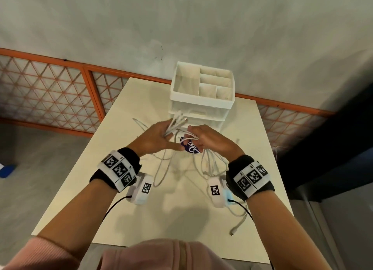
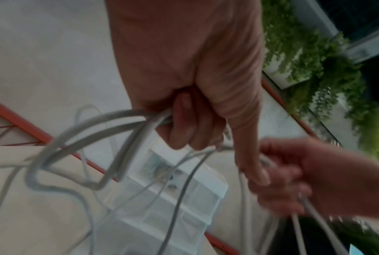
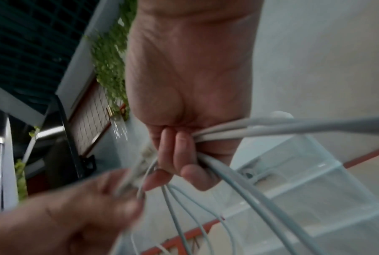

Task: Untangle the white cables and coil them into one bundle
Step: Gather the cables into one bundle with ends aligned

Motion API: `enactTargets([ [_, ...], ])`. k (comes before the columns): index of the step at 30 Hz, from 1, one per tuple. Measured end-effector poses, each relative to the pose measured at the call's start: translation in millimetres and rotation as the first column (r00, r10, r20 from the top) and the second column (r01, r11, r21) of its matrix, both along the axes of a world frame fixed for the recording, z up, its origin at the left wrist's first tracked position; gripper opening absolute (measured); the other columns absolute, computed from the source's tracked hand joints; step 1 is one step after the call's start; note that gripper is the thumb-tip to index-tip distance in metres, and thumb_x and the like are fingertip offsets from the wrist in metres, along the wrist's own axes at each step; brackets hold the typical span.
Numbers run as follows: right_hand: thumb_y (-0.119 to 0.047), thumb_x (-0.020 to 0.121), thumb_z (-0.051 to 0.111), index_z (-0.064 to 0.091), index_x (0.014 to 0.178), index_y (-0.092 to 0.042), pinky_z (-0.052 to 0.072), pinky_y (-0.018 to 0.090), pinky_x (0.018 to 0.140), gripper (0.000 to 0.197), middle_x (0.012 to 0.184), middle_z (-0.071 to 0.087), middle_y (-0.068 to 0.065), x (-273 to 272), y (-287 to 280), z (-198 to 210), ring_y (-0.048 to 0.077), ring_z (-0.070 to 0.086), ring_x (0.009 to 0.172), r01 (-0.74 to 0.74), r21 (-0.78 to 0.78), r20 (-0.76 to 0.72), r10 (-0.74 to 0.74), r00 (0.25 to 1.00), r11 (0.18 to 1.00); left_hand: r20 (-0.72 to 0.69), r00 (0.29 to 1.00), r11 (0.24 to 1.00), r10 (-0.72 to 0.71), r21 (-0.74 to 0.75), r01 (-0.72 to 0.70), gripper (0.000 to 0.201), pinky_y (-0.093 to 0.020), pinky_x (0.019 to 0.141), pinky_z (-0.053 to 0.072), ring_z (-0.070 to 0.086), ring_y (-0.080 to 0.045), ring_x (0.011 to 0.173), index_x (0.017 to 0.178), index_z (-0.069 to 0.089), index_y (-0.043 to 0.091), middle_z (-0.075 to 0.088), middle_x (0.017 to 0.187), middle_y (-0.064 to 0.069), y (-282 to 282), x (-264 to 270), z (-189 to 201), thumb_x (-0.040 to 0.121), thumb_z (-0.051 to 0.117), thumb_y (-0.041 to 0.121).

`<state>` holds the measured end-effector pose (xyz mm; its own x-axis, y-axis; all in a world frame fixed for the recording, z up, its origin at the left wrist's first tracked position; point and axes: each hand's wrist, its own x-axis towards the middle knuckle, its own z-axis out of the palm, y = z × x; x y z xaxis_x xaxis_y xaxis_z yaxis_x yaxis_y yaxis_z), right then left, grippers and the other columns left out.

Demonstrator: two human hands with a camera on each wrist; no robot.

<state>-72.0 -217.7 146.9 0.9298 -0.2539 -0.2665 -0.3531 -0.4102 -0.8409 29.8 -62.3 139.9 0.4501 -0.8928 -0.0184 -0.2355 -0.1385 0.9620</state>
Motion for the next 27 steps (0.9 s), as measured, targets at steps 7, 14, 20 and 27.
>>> enactTargets([
  [7, -0.044, 0.097, 0.043, 0.061, 0.078, -0.014, 0.038, 0.02, 0.057, 0.039, 0.056, 0.041, -0.005, -12, -11, 10, 0.009, 0.042, 0.051, -0.042, -0.022, 0.106, 0.044, 0.993, 0.999, 0.439, 0.891, 0.985, 0.116, 0.067, -0.161, 0.02, -0.025, 0.06, 0.037, 0.052, -0.016, 0.059, 0.076, 0.064, 0.017, 0.062, 0.07, -0.012, 2, 25, 0, 0.091, 0.057, 0.029],
  [14, -0.039, 0.092, 0.055, 0.059, 0.071, -0.016, 0.04, 0.024, 0.076, 0.031, 0.084, 0.067, 0.007, -30, -44, -66, 0.019, 0.061, 0.082, 0.009, -0.196, -0.056, -0.02, 0.998, 0.98, 0.561, 0.768, 0.944, 0.31, -0.086, -0.318, 0.026, -0.013, 0.058, 0.037, 0.058, -0.022, 0.072, 0.085, 0.065, 0.001, 0.066, 0.079, -0.009, 25, 51, 5, 0.092, 0.057, 0.026],
  [20, -0.031, 0.097, 0.049, 0.053, 0.089, -0.01, 0.038, 0.008, 0.064, 0.023, 0.074, 0.055, -0.01, -34, -20, -109, 0.011, 0.052, 0.077, -0.102, -0.132, -0.241, 0.068, 0.968, 0.986, 0.573, 0.734, 0.913, 0.365, -0.064, -0.404, 0.039, -0.043, 0.071, 0.05, 0.064, -0.036, 0.081, 0.09, 0.065, 0.007, 0.071, 0.085, -0.016, 34, 55, -12, 0.089, 0.051, 0.043],
  [27, -0.03, 0.083, 0.07, 0.056, 0.113, -0.011, 0.041, 0.029, 0.09, 0.038, 0.11, 0.055, 0.0, -48, -16, -152, 0.013, 0.051, 0.102, -0.121, 0.02, -0.393, 0.119, 0.912, 0.992, 0.614, 0.786, 0.894, 0.07, 0.311, -0.323, 0.03, -0.04, 0.07, 0.045, 0.061, -0.036, 0.085, 0.092, 0.065, 0.008, 0.066, 0.086, -0.014, 36, 63, -37, 0.092, 0.055, 0.036],
])
